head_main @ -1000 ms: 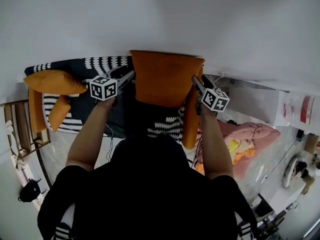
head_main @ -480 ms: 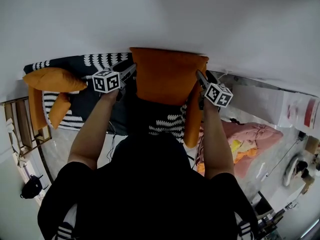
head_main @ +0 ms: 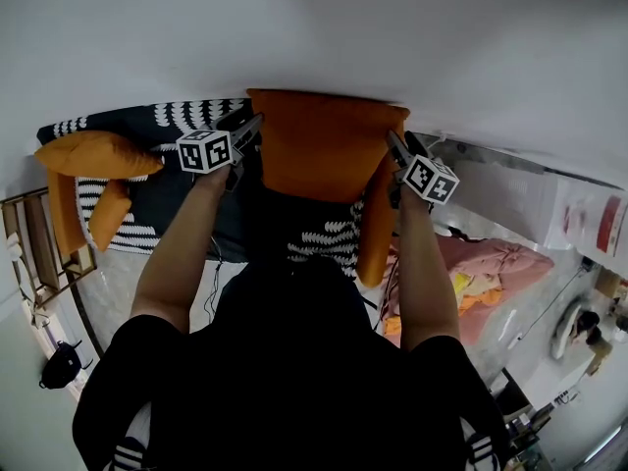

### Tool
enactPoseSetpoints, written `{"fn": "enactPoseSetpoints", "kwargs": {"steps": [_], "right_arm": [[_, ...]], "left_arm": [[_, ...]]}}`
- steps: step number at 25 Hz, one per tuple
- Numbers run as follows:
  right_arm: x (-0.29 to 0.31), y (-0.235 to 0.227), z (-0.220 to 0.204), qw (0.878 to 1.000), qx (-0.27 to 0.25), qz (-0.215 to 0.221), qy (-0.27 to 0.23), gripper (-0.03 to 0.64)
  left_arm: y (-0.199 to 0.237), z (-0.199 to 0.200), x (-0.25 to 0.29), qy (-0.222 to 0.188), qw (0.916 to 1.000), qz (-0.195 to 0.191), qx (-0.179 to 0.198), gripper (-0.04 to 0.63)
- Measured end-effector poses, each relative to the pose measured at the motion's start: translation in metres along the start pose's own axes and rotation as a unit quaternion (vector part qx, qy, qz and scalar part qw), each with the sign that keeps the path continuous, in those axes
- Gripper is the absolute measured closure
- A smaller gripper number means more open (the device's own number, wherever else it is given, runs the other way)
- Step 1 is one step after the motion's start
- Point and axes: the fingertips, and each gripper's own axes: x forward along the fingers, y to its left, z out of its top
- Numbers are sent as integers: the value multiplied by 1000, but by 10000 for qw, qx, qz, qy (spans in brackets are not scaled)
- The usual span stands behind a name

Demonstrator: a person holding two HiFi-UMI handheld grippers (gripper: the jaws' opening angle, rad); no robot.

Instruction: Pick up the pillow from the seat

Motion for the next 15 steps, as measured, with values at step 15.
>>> {"fn": "enactPoseSetpoints", "kwargs": {"steps": [15], "right_arm": [[23, -16, 14, 9988, 414, 173, -201, 331]], "left_arm": [[30, -4, 28, -125, 9991, 212, -356, 334]]}}
